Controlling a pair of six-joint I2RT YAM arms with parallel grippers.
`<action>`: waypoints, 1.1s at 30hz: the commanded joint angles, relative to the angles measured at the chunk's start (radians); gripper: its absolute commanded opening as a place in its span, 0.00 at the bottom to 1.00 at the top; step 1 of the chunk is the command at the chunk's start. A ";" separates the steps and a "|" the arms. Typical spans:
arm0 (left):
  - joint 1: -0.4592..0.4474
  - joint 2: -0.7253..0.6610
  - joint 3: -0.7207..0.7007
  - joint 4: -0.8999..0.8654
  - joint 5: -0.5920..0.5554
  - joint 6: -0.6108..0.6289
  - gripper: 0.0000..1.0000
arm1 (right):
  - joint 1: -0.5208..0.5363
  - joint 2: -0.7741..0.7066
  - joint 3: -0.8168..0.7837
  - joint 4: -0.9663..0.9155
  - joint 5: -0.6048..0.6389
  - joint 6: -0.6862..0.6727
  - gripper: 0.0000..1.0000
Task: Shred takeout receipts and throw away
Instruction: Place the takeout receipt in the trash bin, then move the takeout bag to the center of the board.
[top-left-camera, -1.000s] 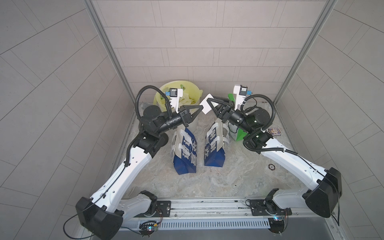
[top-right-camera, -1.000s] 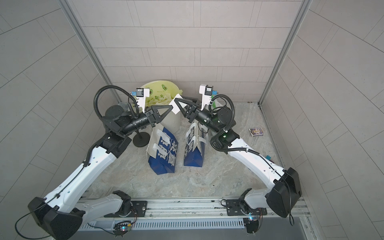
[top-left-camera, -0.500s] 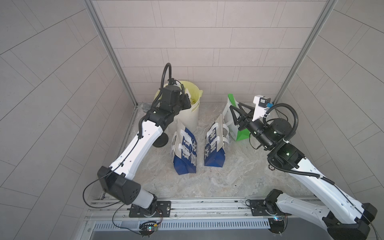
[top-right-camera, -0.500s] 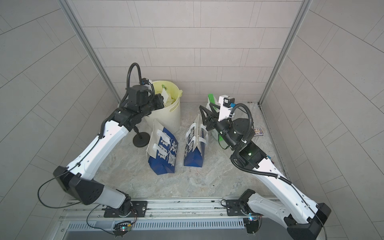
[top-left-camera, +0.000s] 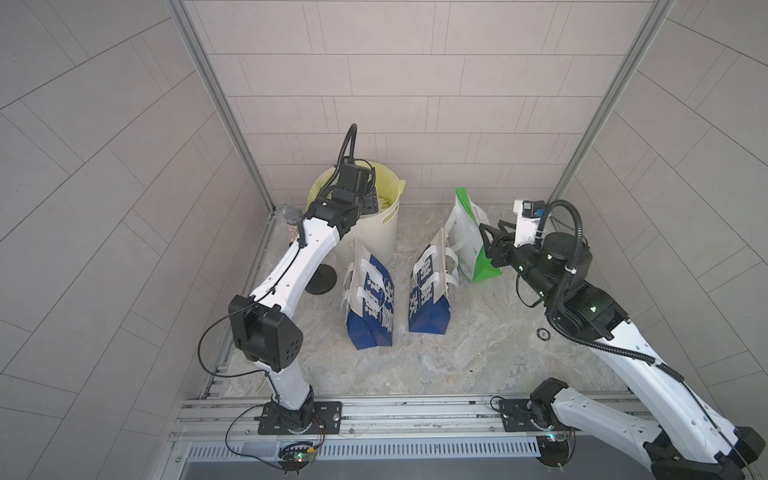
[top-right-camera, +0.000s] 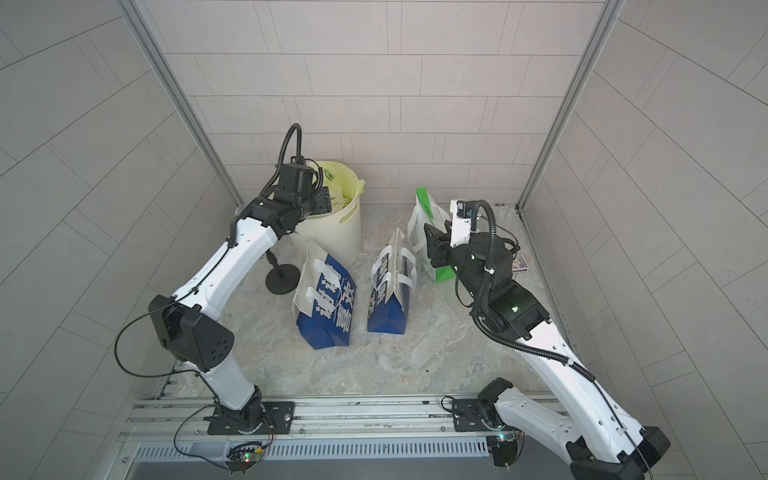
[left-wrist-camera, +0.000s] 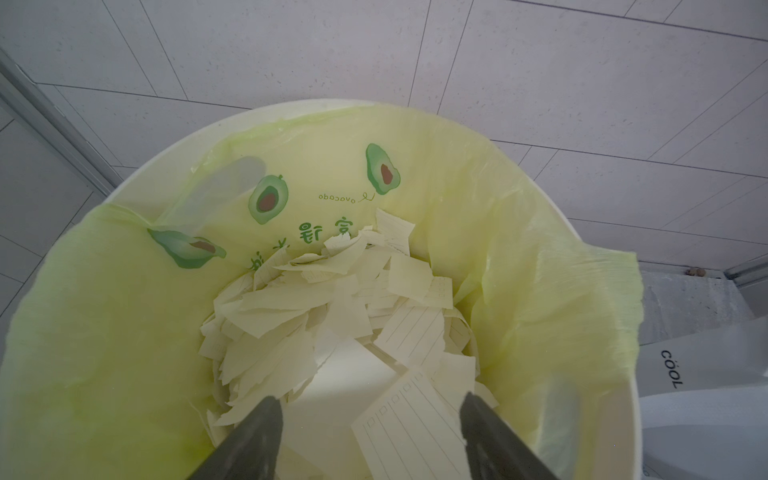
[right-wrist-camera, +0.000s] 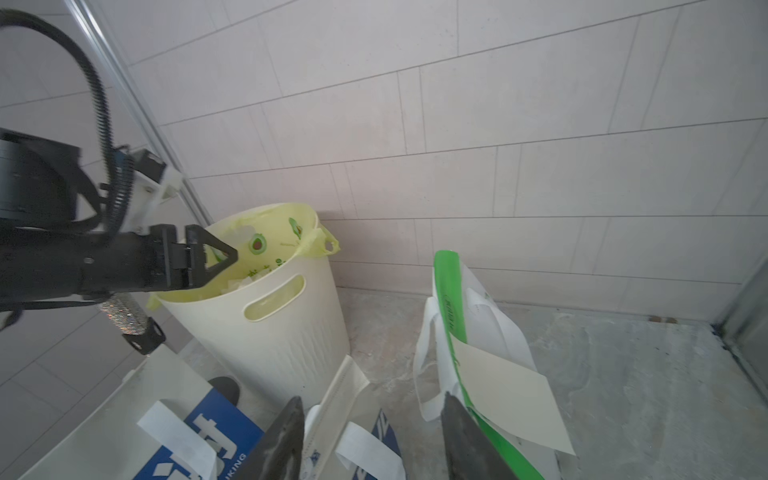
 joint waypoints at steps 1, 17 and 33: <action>0.000 -0.054 0.064 0.010 0.062 0.068 0.75 | -0.076 0.020 0.044 -0.142 -0.066 0.015 0.53; -0.239 -0.239 -0.135 0.082 0.328 -0.185 0.59 | -0.159 0.325 0.249 -0.365 -0.126 -0.109 0.55; -0.239 -0.310 -0.211 0.123 0.285 -0.158 0.62 | -0.158 0.471 0.291 -0.316 0.041 -0.247 0.45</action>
